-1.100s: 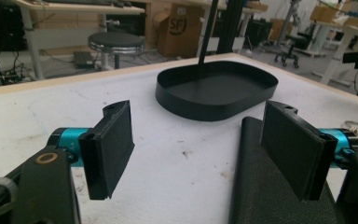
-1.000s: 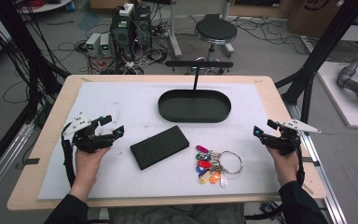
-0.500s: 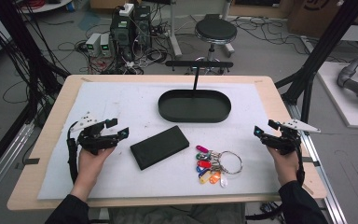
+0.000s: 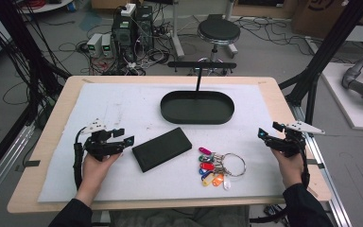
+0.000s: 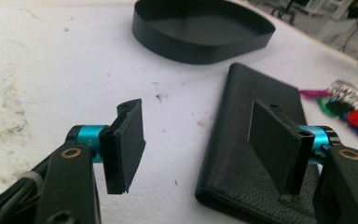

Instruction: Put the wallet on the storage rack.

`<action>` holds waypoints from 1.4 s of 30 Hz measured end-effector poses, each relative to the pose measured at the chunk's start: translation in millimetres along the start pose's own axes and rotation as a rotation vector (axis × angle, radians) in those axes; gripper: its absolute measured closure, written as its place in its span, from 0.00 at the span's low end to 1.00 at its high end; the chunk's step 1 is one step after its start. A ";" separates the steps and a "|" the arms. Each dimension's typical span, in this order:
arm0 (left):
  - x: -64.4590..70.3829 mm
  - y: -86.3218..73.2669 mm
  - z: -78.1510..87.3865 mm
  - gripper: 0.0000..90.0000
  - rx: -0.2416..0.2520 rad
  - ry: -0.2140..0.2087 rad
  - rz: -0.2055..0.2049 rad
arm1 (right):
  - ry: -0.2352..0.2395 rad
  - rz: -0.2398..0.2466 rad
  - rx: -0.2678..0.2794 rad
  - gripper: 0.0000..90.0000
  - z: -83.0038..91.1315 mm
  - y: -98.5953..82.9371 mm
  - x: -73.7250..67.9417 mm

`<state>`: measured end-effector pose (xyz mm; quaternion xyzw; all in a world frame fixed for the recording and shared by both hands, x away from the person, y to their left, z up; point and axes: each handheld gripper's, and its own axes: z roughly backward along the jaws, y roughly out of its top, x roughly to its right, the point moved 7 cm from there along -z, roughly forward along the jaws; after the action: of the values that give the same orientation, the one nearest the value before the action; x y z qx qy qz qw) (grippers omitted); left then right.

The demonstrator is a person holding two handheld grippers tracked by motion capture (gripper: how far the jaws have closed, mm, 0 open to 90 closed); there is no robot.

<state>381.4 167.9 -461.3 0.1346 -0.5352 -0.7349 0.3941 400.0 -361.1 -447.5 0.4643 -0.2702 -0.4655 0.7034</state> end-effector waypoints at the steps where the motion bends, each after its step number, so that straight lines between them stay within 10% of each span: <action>1: 1.0 -3.4 -2.0 0.43 -0.007 0.013 -0.008 | -0.003 -0.004 0.000 0.29 0.0 -0.3 0.9; 22: 4.3 -25.6 -13.6 0.53 -0.174 0.015 0.069 | -0.001 0.009 -0.013 0.30 -3.7 -1.2 -0.3; 31: 3.6 -30.1 -16.8 0.51 -0.204 -0.016 0.168 | 0.004 0.017 -0.021 0.30 -6.6 -1.7 -1.5; 34: 6.0 -30.8 -16.6 0.69 -0.207 -0.089 0.238 | 0.004 0.021 -0.022 0.30 -7.8 -1.5 -2.8; 42: 9.0 -29.0 -14.1 0.79 -0.189 -0.066 0.178 | 0.004 0.027 -0.022 0.30 -8.4 0.1 -3.9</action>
<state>371.6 155.2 -490.6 0.0246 -0.4861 -0.7484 0.4506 405.2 -354.1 -450.8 0.4539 -0.2698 -0.4579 0.7152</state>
